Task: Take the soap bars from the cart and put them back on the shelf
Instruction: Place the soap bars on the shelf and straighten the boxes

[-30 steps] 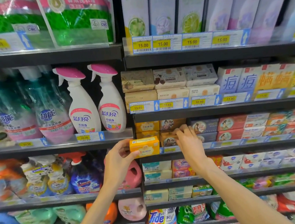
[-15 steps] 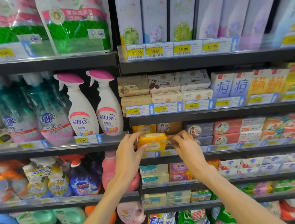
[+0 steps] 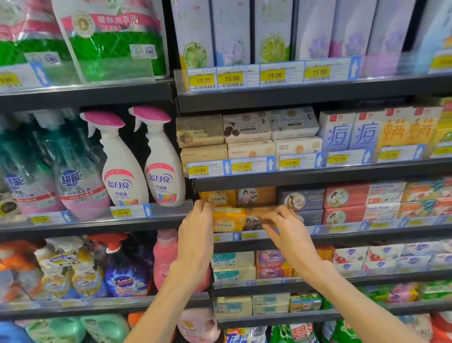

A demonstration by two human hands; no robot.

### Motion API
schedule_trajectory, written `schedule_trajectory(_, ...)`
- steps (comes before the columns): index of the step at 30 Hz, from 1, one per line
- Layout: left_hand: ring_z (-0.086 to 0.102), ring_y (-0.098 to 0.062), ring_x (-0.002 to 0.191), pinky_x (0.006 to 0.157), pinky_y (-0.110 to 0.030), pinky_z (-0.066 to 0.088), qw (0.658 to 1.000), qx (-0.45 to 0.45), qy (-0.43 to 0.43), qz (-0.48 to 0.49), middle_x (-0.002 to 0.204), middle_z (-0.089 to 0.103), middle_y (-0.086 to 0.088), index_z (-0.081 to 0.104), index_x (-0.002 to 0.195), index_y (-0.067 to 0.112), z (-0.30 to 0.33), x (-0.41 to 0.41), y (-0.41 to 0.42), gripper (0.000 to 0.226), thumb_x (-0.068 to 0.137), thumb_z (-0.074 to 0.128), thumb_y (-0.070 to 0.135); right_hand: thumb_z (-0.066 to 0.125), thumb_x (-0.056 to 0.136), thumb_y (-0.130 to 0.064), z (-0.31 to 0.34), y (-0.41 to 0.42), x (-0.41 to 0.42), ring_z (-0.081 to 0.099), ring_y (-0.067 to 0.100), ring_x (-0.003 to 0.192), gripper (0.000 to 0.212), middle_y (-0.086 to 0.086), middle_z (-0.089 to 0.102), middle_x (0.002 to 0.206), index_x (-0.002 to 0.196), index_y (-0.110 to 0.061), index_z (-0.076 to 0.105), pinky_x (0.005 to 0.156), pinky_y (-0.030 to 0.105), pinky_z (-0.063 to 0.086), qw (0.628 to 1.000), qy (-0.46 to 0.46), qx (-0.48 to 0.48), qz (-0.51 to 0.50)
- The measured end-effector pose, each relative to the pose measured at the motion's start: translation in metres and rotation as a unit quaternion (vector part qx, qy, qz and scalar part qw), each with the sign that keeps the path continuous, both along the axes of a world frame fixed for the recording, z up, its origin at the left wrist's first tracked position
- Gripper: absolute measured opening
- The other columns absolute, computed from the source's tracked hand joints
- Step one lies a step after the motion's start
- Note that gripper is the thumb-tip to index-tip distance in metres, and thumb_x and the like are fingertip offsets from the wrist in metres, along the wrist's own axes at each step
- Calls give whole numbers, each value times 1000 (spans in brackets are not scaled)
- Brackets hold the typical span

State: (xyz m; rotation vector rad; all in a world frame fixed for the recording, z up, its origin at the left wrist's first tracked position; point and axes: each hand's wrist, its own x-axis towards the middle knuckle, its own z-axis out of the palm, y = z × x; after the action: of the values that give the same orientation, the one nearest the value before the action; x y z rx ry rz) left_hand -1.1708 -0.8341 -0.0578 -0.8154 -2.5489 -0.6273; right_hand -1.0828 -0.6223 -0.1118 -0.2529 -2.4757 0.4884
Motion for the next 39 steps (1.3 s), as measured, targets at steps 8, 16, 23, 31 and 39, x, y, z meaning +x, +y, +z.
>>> schedule_trajectory(8,57,-33,115,85,-41,54,982,-188,15,27,137,44,-12,51,133,13,9,2,13,58,82,71,-6,64,95,-27,-7,2,-2,56,11,102,21,-8,56,111,116,-25,68,82,29,54,1000,-4,2,0)
schedule_trajectory(16,42,-35,122,101,-42,36,939,-333,73,39,120,62,-15,62,115,1,-1,-17,21,24,91,59,2,64,95,-27,-13,2,-8,57,13,102,20,-8,56,111,114,-24,68,79,32,55,1000,-8,6,0)
schedule_trajectory(23,62,-30,92,83,-41,47,950,-289,114,3,93,70,-8,70,98,12,-17,-25,20,34,67,84,8,63,96,-27,-14,1,-9,58,13,102,19,-7,55,111,113,-23,68,78,32,55,1000,-4,3,0)
schedule_trajectory(31,63,-29,101,76,-39,55,961,-262,88,-17,107,70,-8,70,104,13,-21,-22,26,49,60,89,3,61,96,-29,-14,-3,-8,58,12,103,21,-8,54,114,115,-24,67,79,30,56,1000,-6,-1,-9)
schedule_trajectory(39,64,-28,90,67,-38,55,977,-196,86,-20,97,70,-6,72,95,14,-31,-30,29,49,53,92,3,62,97,-27,-14,-8,-6,55,9,103,21,-9,53,115,117,-24,67,78,21,48,1000,-11,-12,-21)
